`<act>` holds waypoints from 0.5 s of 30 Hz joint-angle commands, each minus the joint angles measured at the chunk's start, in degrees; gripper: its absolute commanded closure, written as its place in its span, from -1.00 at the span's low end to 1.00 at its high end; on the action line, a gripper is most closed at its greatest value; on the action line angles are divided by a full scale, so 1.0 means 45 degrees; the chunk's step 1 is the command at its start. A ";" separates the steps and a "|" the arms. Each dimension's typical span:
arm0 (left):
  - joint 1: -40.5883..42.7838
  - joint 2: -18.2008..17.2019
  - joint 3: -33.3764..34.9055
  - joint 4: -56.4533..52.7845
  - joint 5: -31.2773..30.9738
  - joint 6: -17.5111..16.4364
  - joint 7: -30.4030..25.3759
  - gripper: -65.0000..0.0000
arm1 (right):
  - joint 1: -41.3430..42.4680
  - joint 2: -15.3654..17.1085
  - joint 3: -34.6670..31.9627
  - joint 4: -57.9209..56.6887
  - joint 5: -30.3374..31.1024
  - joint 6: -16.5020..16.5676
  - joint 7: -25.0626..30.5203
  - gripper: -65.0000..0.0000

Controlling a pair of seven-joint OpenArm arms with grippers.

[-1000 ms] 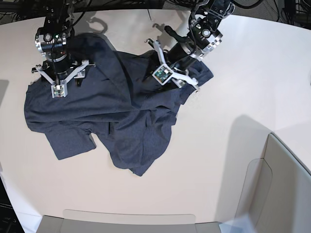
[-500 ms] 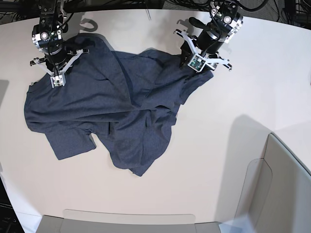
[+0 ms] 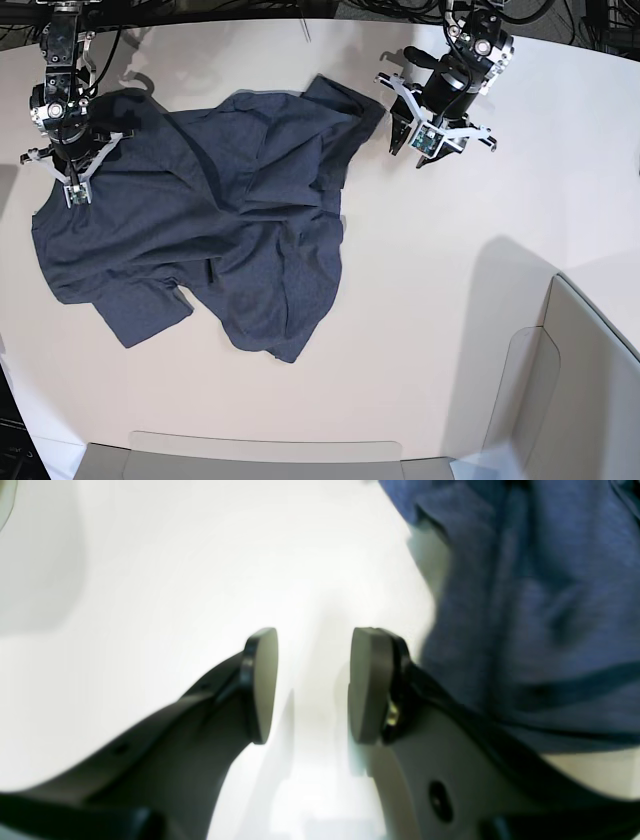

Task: Layout the t-shirt on the table in an organized manner, then fold the t-shirt properly
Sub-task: 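Release the shirt with the left gripper and regrasp its shoulder edge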

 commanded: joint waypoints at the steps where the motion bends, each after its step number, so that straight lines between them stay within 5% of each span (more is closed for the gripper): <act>1: -0.0034 -0.0009 0.0007 0.0276 -0.0046 0.0067 -0.0217 0.33 | -0.0268 0.0020 -0.0002 -0.0269 -0.0073 0.0197 -0.1431 1.00; 6: -0.0093 0.0402 0.0163 0.0980 -0.0046 0.0028 -0.0158 0.34 | -0.0307 0.0000 -0.0510 -0.0269 -0.0073 0.0197 -0.1431 1.00; 11: -0.0718 0.0949 0.1335 0.1195 -0.0046 -0.0011 0.0096 0.98 | -0.0307 0.0020 -0.1155 -0.0289 -0.0093 0.0197 -0.1431 1.00; 15: -0.1695 0.0988 0.3152 0.0862 -0.0046 -0.0011 0.1776 0.98 | -0.0268 -0.0020 -0.1194 -0.0289 -0.0093 0.0197 -0.1431 1.00</act>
